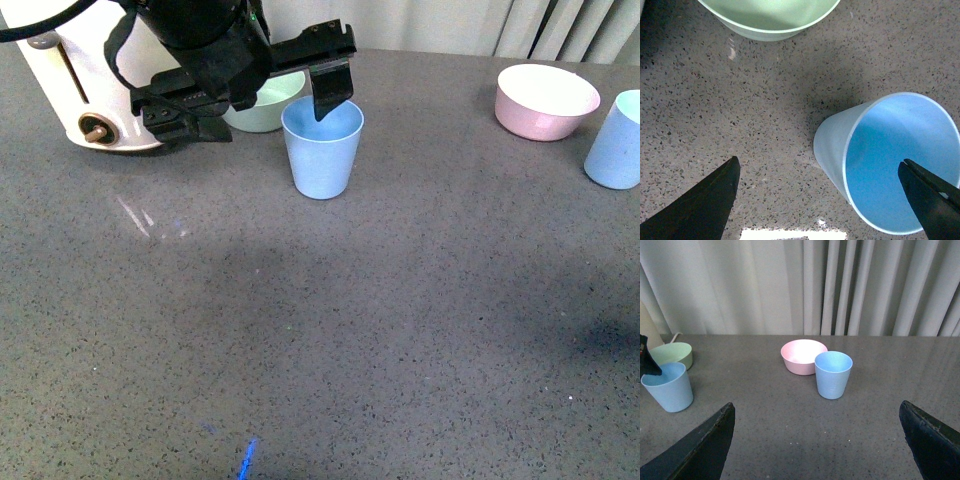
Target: Stack blue cups with both arms
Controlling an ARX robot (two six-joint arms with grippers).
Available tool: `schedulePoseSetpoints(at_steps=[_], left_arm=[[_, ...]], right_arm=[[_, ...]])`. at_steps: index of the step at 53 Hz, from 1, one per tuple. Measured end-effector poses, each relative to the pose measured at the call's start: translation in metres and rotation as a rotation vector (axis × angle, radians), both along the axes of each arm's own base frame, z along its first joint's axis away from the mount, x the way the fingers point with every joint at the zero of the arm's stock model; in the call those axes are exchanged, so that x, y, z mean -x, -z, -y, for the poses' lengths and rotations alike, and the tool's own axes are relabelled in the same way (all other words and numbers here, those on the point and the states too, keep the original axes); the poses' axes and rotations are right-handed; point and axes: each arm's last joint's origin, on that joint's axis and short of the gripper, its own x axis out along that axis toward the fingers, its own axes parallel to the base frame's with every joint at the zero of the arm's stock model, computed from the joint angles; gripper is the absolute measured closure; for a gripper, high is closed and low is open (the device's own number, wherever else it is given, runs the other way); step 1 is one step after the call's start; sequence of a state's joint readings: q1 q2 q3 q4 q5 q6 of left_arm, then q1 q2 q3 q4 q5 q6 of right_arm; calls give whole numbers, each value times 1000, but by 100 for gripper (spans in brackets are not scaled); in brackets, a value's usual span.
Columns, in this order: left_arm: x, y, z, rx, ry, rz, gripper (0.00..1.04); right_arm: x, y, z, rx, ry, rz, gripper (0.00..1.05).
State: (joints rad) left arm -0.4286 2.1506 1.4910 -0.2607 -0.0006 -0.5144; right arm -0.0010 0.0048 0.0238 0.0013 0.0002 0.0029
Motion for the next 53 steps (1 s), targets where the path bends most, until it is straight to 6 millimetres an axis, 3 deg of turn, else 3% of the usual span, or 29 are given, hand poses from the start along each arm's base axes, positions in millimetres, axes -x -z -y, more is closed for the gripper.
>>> schedulePoseSetpoints(at_steps=[7,12,25,35,45,53], left_arm=[[-5,8,7,-15,-9,-18,11],[-6,11,15,-16,-16,-29,32],[-3,15,31,-10,-8,-57,68],[6,16,47,-28,2,-65,103],[27,17,71,-50,55,-95,103],[55,15,101,-63,137,-93,103]], right_arm=[[0,0,0,0,0,0,9],[0,0,0,0,0,0,9],[0,0,0,0,0,0,9],[0,0,0,0,0,0,9],[0,0,0,0,0,0,9],[0,0,0,0,0,0,9]])
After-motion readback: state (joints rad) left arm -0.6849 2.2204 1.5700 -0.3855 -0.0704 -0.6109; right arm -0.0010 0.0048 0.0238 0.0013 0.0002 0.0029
